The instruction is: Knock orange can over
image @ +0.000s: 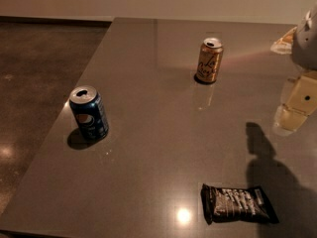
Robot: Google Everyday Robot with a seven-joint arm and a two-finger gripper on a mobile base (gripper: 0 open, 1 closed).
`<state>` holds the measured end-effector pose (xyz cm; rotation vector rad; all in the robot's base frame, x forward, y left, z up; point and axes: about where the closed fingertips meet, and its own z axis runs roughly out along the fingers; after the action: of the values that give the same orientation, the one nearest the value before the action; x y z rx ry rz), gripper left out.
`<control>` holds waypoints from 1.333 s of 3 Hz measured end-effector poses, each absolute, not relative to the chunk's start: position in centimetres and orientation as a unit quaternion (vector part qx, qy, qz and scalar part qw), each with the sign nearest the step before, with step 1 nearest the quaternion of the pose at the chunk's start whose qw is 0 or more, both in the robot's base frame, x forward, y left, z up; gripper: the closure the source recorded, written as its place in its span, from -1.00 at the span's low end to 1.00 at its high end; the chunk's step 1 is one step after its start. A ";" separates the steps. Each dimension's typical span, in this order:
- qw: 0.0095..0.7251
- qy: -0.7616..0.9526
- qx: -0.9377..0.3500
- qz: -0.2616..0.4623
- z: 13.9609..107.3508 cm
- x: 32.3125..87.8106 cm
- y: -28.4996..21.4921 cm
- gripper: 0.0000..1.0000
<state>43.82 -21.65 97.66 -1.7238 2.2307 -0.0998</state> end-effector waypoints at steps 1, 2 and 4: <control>0.160 0.781 -0.603 -0.035 97.7 43.8 -21.7 -1.00; 0.188 0.800 -0.569 -0.017 97.8 45.5 -22.3 -1.00; 0.262 0.836 -0.480 0.032 97.2 50.6 -23.3 -1.00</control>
Offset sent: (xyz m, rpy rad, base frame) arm 0.0422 -0.0180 -0.0014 0.1856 -0.0275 -0.1712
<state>50.63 -23.29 97.18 -1.2991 2.2630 0.0862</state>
